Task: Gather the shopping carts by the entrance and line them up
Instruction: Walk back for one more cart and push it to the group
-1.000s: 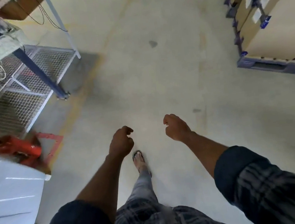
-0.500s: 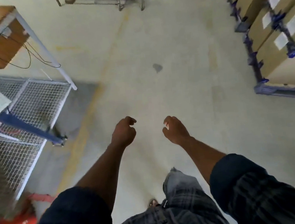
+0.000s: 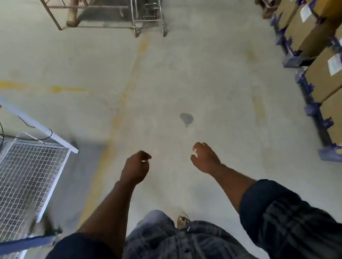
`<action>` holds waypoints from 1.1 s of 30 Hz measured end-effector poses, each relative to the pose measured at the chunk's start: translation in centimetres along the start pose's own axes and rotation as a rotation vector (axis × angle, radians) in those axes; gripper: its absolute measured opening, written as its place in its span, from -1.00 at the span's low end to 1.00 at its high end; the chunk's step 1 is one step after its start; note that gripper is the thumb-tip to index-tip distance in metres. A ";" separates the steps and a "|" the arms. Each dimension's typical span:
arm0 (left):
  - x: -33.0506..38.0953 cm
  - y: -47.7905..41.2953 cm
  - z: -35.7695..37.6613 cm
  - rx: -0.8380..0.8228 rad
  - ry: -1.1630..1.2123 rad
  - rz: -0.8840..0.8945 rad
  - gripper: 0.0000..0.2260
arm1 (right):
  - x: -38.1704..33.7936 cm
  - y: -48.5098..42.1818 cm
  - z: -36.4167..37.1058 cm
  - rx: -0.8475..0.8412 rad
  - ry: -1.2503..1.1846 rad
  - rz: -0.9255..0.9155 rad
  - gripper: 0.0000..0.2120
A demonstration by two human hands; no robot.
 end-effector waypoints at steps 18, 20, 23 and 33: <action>7.7 -57.0 -18.8 -0.076 -0.050 -0.066 -0.66 | -12.1 -60.1 -11.8 0.044 -0.119 -0.057 -0.78; 11.2 -63.9 -21.0 -0.067 -0.066 -0.011 -0.66 | -12.5 -65.7 -13.5 0.079 -0.119 -0.056 -0.79; 15.9 -75.0 -23.4 -0.041 -0.091 0.058 -0.67 | -12.5 -74.8 -15.4 0.105 -0.112 -0.051 -0.80; 29.6 -106.1 -29.6 -0.013 -0.082 0.085 -0.66 | -12.9 -106.9 -25.5 0.076 -0.074 -0.053 -0.81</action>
Point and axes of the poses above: each hand's wrist, its own y-axis away from the middle knuckle, its own z-axis out of the palm, x = y × z, the point moved 3 cm from there along -y, towards the middle knuckle, and after that the axes turned 4 degrees about -z, right-handed, at the moved point
